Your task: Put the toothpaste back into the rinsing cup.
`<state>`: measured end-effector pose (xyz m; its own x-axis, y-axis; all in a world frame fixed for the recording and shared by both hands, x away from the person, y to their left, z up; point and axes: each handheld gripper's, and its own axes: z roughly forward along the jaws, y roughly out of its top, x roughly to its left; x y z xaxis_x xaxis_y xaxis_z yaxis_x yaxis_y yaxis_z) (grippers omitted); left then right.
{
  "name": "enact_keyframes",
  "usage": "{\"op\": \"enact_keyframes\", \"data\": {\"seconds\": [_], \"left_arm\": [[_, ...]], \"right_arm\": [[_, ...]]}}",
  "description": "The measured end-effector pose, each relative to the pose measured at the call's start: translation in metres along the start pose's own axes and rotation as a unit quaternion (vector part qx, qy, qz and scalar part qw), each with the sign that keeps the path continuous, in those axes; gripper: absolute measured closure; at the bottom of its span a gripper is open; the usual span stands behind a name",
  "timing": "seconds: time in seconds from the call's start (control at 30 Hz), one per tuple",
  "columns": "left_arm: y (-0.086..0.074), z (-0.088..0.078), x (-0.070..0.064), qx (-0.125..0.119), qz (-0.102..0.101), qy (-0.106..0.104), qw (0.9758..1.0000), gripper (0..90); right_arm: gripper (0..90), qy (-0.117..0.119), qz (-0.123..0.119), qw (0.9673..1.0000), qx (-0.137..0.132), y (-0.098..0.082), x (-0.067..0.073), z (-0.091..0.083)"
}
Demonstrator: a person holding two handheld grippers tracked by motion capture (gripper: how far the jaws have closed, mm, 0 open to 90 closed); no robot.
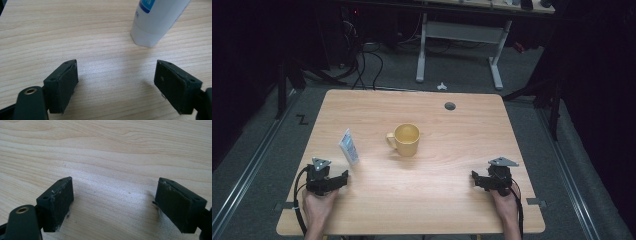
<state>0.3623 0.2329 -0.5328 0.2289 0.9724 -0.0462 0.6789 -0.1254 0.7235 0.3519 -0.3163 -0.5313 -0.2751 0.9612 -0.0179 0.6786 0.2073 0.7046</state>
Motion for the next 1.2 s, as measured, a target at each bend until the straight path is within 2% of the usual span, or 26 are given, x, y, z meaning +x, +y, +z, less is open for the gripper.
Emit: {"op": "enact_keyframes", "data": {"seconds": [0.17,0.37,0.57,0.7,1.2], "left_arm": [[0.002,-0.007,-0.003,-0.016,0.002,0.001,0.9999,19.8],[0.005,-0.014,-0.004,-0.028,-0.007,-0.01,0.9995,19.8],[0.006,-0.016,-0.009,-0.029,0.001,-0.015,0.9995,20.7],[0.006,-0.017,-0.012,-0.031,-0.001,-0.026,0.9992,20.6],[0.005,-0.019,-0.022,-0.028,0.002,-0.047,0.9985,21.6]], "right_arm": [[15.3,0.0,0.0,1.0,0.0,0.0,0.0,0.0],[15.3,-0.001,0.001,1.0,0.0,0.0,0.0,0.0],[15.3,-0.001,0.001,1.0,0.0,0.0,0.0,0.0],[15.3,-0.001,0.001,1.0,0.0,0.0,0.0,0.0],[15.3,-0.002,0.002,1.0,0.0,0.0,0.0,0.0]]}}
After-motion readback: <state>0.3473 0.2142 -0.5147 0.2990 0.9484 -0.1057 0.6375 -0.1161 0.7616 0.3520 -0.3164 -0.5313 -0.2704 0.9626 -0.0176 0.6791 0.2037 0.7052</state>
